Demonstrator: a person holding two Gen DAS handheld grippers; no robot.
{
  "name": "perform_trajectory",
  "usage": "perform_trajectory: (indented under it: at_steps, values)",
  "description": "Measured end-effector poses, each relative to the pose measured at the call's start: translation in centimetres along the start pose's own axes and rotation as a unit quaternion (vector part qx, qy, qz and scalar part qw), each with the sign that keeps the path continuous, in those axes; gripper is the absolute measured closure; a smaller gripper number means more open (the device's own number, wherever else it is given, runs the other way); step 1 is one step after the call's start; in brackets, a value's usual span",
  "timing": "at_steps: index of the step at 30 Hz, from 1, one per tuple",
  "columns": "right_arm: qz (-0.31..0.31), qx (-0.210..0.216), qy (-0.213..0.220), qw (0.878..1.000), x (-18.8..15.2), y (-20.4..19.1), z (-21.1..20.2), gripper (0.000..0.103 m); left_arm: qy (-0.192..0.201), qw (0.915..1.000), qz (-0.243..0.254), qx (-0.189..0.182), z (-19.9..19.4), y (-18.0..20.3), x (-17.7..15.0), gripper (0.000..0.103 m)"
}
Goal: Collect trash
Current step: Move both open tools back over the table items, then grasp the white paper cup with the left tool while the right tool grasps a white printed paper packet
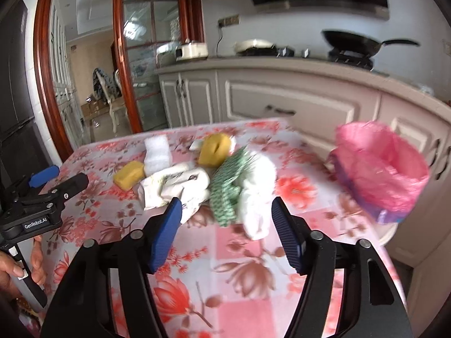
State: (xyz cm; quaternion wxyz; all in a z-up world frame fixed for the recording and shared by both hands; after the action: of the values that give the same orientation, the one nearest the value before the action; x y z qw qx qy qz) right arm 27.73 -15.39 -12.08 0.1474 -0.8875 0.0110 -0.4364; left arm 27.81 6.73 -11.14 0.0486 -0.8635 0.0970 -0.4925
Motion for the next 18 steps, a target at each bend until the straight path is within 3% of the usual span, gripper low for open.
perform_trajectory:
  at_steps: [8,18]
  values:
    - [-0.022,0.028,-0.046,0.998,-0.4,-4.0,4.9,0.055,-0.013,0.9999,-0.004,0.001,2.1,-1.3,-0.5,0.005]
    - [-0.016,0.018,-0.071,0.997,-0.4,-4.9,8.4,0.056,-0.005,1.0,0.005,0.002,2.3,-2.4,-0.9,0.005]
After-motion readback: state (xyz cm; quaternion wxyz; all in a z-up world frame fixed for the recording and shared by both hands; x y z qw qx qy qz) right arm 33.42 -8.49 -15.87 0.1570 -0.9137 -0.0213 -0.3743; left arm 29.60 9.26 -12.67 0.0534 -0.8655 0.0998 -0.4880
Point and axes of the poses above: each gripper's, at about its wrist camera, not at the fingertips, and z roughly the way its jaws point, y to its right, x to its top, the point moved 6 cm from there along z, roughly the way its jaws point, and after that the axes turned 11 degrees about z, right-handed, at the moved point
